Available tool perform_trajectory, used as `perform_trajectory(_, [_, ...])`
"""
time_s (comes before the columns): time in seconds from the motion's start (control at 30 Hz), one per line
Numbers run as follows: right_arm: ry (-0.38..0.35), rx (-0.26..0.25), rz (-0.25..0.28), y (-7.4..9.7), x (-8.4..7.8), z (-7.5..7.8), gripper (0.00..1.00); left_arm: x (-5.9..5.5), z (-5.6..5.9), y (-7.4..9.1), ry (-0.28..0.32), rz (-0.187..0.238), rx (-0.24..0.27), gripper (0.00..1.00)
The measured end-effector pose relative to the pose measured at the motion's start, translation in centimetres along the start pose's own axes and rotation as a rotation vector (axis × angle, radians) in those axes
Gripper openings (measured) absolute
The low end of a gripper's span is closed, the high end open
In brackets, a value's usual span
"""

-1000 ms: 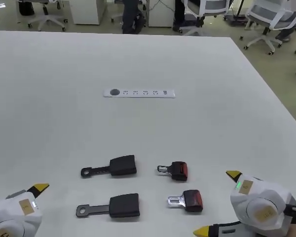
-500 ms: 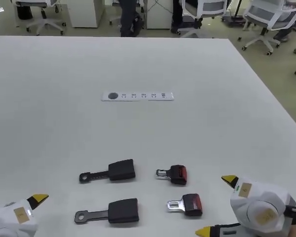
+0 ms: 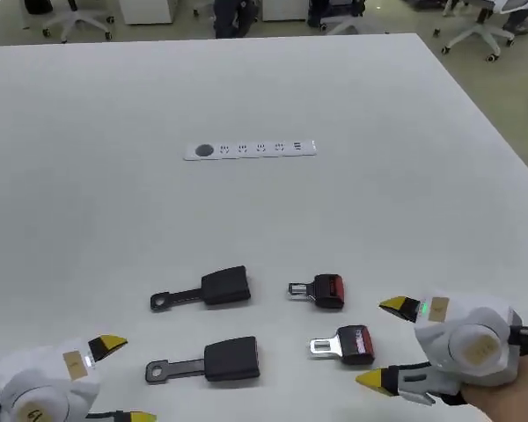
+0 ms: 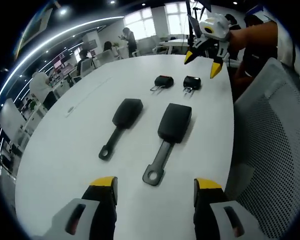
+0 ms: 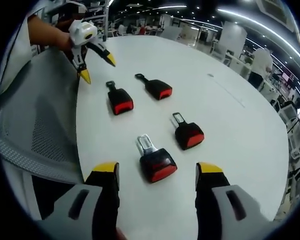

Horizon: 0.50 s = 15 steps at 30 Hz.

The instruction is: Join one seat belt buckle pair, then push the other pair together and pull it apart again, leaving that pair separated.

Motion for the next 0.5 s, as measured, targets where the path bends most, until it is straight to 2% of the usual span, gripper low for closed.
perform_trajectory(0.1, [0.003,0.026,-0.014,-0.4,0.0,0.9,0.5,1.3,-0.1,-1.3,-0.046,0.005,-0.059,0.5])
perform_trajectory(0.13, [0.008,0.037,-0.021,-0.7,-0.2,1.3,0.49,1.8,-0.1,-1.7,-0.07,0.016,-0.081,0.49])
perform_trajectory(0.23, [0.017,0.075,-0.032,-1.3,-0.4,1.8,0.46,3.2,0.2,-3.2,-0.116,0.0,-0.132,0.48])
perform_trajectory(0.37, [0.035,0.133,-0.042,-1.9,-0.5,2.0,0.44,4.3,0.4,-4.6,-0.15,-0.014,-0.191,0.47])
perform_trajectory(0.43, [0.057,0.146,-0.046,-2.0,-0.4,1.8,0.43,4.8,0.6,-5.3,-0.184,0.009,-0.217,0.42])
perform_trajectory(0.5, [0.064,0.173,-0.052,-2.3,-0.4,1.7,0.42,5.1,0.8,-5.9,-0.186,0.01,-0.234,0.4])
Point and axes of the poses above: the centre of the closed fingertips' face, and the gripper's own axes: y roughly backward along the fingers, z roughly to its right, x roughly out of its top, the point moved 9 cm from there along y, roughly backward along the fingers, and after that the axes turned 4 degrees about x, right-handed, at the moved point
